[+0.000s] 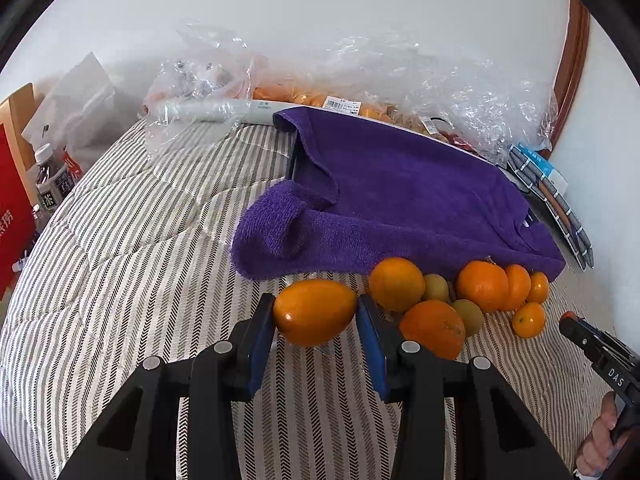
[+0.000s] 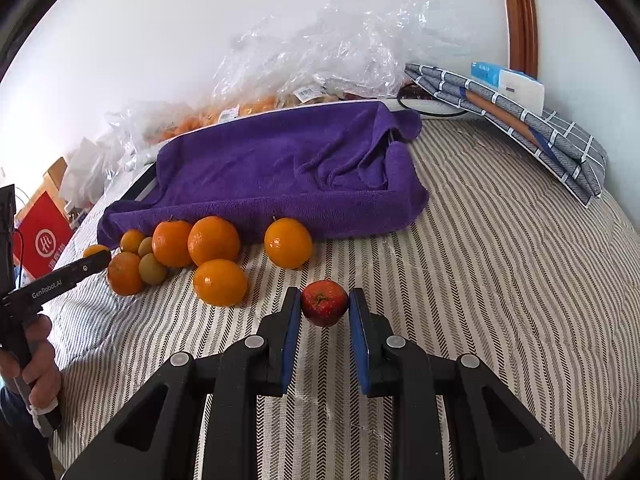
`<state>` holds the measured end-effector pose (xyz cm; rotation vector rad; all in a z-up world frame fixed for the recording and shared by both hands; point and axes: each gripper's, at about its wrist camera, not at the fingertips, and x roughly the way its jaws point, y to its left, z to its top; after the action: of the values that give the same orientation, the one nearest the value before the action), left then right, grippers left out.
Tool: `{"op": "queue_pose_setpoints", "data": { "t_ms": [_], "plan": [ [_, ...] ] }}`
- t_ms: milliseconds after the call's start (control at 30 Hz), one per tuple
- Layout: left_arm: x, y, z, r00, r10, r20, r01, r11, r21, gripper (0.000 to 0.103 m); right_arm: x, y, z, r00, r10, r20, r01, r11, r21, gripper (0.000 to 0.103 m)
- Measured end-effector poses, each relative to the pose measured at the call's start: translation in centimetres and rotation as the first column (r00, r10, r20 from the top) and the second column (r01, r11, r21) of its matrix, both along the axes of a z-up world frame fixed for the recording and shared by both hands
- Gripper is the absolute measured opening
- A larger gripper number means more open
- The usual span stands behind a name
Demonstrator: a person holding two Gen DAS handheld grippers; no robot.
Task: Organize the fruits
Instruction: 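Grasp the oval orange with the left tool and lift it, then carry the oval orange and the red fruit over the purple towel with both tools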
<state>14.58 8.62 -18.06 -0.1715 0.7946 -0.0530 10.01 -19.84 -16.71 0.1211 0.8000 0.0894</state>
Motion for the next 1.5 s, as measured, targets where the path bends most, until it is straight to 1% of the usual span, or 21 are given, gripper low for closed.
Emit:
{"op": "queue_pose_setpoints", "data": {
  "t_ms": [100, 200, 300, 400, 533, 633, 733, 833, 967, 1133, 1267, 1333, 1500],
  "plan": [
    [-0.2, 0.1, 0.1, 1.0, 0.014, 0.011, -0.014, 1.0, 0.004, 0.039, -0.4, 0.1, 0.1, 1.0, 0.001, 0.009, -0.001, 1.0, 0.0, 0.024],
    [-0.5, 0.1, 0.5, 0.999, 0.021, 0.039, -0.021, 1.0, 0.01, 0.039, -0.7, 0.0, 0.1, 1.0, -0.005, 0.009, 0.005, 1.0, 0.004, 0.024],
    [-0.7, 0.1, 0.6, 0.999, 0.004, 0.044, -0.004, 1.0, 0.0, 0.039, -1.3, 0.0, 0.0, 1.0, 0.001, -0.007, -0.001, 1.0, 0.02, 0.024],
    [-0.9, 0.2, 0.9, 0.998, 0.0, 0.057, 0.0, 1.0, -0.007, 0.039, -1.8, 0.2, 0.4, 1.0, -0.005, -0.008, 0.005, 1.0, 0.009, 0.024],
    [-1.1, 0.4, 1.2, 0.998, 0.003, 0.068, -0.002, 1.0, -0.021, 0.039, -2.4, 0.5, 1.9, 1.0, -0.005, 0.03, 0.005, 1.0, 0.004, 0.024],
    [-1.7, 0.6, 1.9, 0.995, 0.004, 0.097, 0.002, 0.999, -0.053, 0.039, -2.6, 0.7, 3.3, 0.998, -0.014, 0.055, 0.015, 1.0, -0.011, 0.024],
    [-2.5, 0.9, 2.5, 0.994, 0.017, 0.106, -0.008, 0.997, -0.081, 0.039, -2.7, 1.0, 5.0, 0.996, -0.012, 0.089, 0.014, 1.0, -0.023, 0.024],
    [-2.9, 1.2, 3.5, 0.994, 0.03, 0.103, -0.019, 0.994, -0.103, 0.039, -2.9, 1.4, 6.8, 0.992, -0.007, 0.124, 0.012, 0.999, -0.042, 0.024],
    [-3.3, 1.3, 5.5, 0.992, 0.034, 0.119, -0.022, 0.994, -0.104, 0.039, -2.9, 1.8, 8.3, 0.987, -0.003, 0.161, 0.012, 0.999, -0.052, 0.024],
    [-3.4, 2.1, 7.7, 0.991, 0.049, 0.122, -0.029, 0.987, -0.161, 0.039, -2.8, 2.1, 9.2, 0.986, -0.011, 0.169, 0.017, 0.999, -0.037, 0.024],
    [-3.5, 1.8, 9.4, 0.989, 0.052, 0.138, -0.031, 0.988, -0.153, 0.039, -2.7, 2.0, 10.2, 0.984, -0.027, 0.178, 0.032, 0.999, -0.024, 0.024],
    [-3.5, 1.5, 10.2, 0.988, 0.039, 0.148, -0.016, 0.988, -0.151, 0.039, -2.8, 1.8, 10.8, 0.981, -0.037, 0.191, 0.042, 0.999, -0.019, 0.024],
    [-3.4, 1.3, 10.8, 0.985, 0.049, 0.167, -0.023, 0.987, -0.158, 0.039, -2.6, 1.7, 11.2, 0.976, -0.052, 0.211, 0.057, 0.998, -0.018, 0.024]
  ]
}}
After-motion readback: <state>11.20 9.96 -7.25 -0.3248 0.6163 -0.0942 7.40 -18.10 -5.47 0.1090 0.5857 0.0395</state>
